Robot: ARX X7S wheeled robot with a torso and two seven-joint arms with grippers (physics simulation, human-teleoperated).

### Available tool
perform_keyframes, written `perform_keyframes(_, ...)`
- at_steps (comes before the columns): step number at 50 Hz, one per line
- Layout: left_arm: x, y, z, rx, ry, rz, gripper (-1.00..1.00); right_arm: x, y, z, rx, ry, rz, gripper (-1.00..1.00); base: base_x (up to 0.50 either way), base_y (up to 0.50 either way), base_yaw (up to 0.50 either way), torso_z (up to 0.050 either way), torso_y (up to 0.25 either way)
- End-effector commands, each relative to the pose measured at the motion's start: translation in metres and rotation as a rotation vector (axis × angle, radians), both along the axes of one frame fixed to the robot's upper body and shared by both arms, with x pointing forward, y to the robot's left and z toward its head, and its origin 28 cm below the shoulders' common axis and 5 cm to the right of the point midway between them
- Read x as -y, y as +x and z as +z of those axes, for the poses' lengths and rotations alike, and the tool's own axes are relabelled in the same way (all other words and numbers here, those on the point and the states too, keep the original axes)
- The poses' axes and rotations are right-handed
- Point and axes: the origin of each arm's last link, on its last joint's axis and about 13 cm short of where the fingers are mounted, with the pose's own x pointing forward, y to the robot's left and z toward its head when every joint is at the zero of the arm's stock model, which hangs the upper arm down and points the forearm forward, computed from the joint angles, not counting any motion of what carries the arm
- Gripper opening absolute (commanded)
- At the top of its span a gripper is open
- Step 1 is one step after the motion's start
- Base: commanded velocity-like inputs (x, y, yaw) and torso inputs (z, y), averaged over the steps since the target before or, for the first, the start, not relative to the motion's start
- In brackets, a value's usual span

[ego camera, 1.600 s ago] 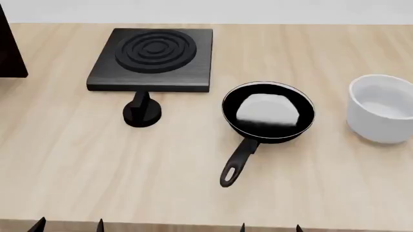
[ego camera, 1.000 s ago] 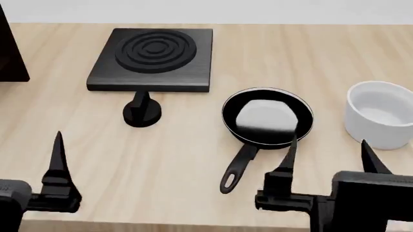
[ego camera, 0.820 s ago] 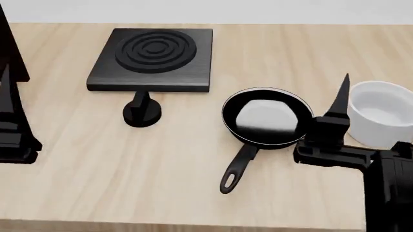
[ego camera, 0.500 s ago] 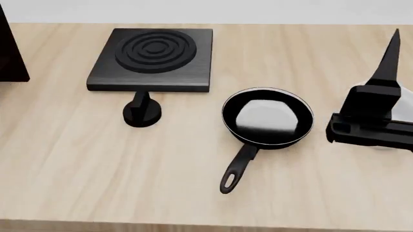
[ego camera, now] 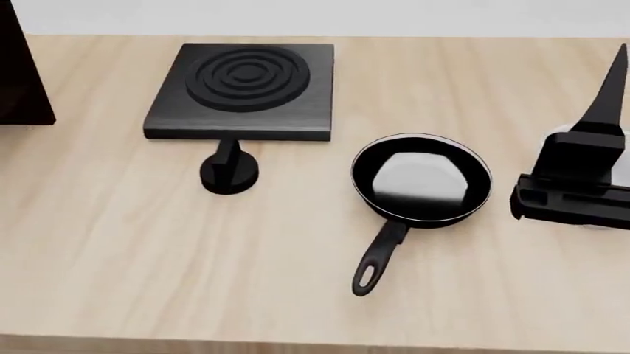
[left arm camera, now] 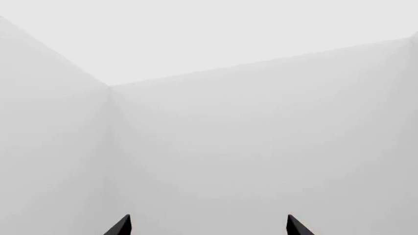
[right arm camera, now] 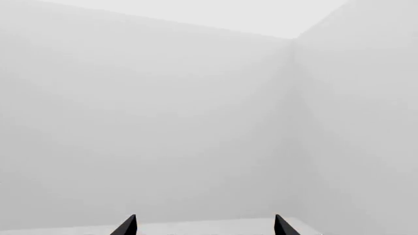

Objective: Put the frying pan under the cabinet shelf.

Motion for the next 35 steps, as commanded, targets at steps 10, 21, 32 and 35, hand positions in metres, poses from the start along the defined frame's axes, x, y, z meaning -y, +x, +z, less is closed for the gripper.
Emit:
perform_keyframes(10, 0.0010, 0.0000, -0.0006, 0.003, 0.008, 0.008, 1.00, 0.0011, 0.0018, -0.0043, -0.006, 0.009, 0.013, 1.00, 0.00, 0.15, 0.00, 0.000, 0.000)
perform_keyframes(21, 0.0038, -0.0018, 0.0001, 0.005, 0.014, -0.001, 1.00, 0.0033, 0.0003, -0.0061, -0.010, 0.007, 0.015, 1.00, 0.00, 0.15, 0.00, 0.000, 0.000)
perform_keyframes(32, 0.0054, -0.0016, 0.0014, 0.010, 0.022, -0.003, 1.00, 0.0042, -0.0013, -0.0070, -0.010, 0.010, 0.014, 1.00, 0.00, 0.15, 0.00, 0.000, 0.000)
perform_keyframes(35, 0.0054, -0.0004, 0.0007, 0.009, 0.022, 0.000, 1.00, 0.0041, 0.0000, -0.0083, -0.014, 0.004, 0.017, 1.00, 0.00, 0.15, 0.00, 0.000, 0.000)
